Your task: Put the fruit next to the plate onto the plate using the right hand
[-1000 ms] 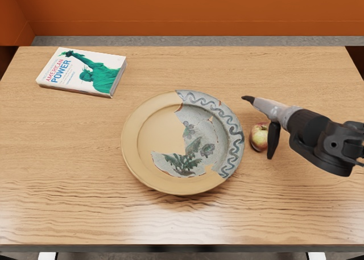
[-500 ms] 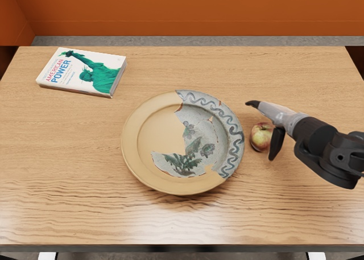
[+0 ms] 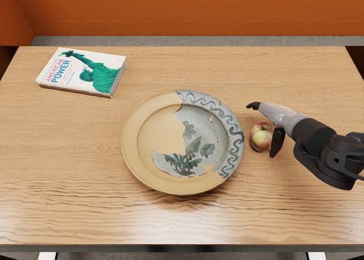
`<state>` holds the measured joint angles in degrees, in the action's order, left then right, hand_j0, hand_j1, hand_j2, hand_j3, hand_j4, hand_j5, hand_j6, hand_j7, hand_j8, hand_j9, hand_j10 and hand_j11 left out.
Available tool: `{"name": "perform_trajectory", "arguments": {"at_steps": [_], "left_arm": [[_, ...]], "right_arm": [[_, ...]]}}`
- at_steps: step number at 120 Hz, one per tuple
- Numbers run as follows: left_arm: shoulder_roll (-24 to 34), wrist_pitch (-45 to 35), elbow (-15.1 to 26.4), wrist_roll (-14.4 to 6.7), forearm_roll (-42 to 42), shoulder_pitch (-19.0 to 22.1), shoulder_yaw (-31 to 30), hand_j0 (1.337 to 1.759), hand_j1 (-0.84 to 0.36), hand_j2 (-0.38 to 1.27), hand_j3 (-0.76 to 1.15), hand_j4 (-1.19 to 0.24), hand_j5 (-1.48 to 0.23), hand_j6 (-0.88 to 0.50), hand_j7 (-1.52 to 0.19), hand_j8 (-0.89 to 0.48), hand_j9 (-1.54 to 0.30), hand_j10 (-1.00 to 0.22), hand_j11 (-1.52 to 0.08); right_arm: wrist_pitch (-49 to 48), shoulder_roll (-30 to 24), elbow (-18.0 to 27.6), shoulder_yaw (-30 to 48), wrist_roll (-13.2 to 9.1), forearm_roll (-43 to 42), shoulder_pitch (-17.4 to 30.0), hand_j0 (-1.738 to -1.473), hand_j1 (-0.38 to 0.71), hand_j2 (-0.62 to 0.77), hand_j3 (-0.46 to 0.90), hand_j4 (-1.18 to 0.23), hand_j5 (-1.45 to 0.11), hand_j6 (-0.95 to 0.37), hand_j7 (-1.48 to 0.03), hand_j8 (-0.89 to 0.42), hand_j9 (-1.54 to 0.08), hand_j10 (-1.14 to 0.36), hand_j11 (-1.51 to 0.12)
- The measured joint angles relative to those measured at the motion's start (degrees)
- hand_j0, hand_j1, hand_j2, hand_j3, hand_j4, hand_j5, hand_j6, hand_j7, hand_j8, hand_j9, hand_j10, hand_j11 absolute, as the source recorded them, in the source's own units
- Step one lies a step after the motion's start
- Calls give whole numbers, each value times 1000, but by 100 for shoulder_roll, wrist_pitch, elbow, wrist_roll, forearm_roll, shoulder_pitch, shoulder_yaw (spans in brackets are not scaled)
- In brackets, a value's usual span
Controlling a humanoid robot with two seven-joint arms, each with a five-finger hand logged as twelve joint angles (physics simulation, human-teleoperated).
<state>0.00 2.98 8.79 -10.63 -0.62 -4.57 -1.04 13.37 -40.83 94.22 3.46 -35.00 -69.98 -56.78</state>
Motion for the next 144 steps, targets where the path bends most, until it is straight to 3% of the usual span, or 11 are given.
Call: {"name": "perform_trajectory", "arguments": {"at_steps": [21,110,144], "left_arm": [[0,0,0,0,0,0,0,1658,339,2,0,-9,-11,-9,-11,-9,-11,-9,-11],[0,0,0,0,0,0,0,1658,339,2,0,-9,-11,-9,-11,-9,-11,-9,-11],[0,1,0,0,0,0,1,1658,339,2,0,-9,-11,-9,-11,-9,-11,-9,-11]], "right_arm": [[18,125,0,-3,0,-84,61,-1658,-156,-29,0,-167,-213,-170,-212,-168,-212,-167,-212],[121,119,-8,53,0,-94,195,-1658,113,-40,0,-404,-526,-407,-524,-405,-526,-404,-526],[118,119,-16,74,-1,-64,215,-1654,153,54,-1,-545,-694,-397,-697,-342,-703,-473,-706]]}}
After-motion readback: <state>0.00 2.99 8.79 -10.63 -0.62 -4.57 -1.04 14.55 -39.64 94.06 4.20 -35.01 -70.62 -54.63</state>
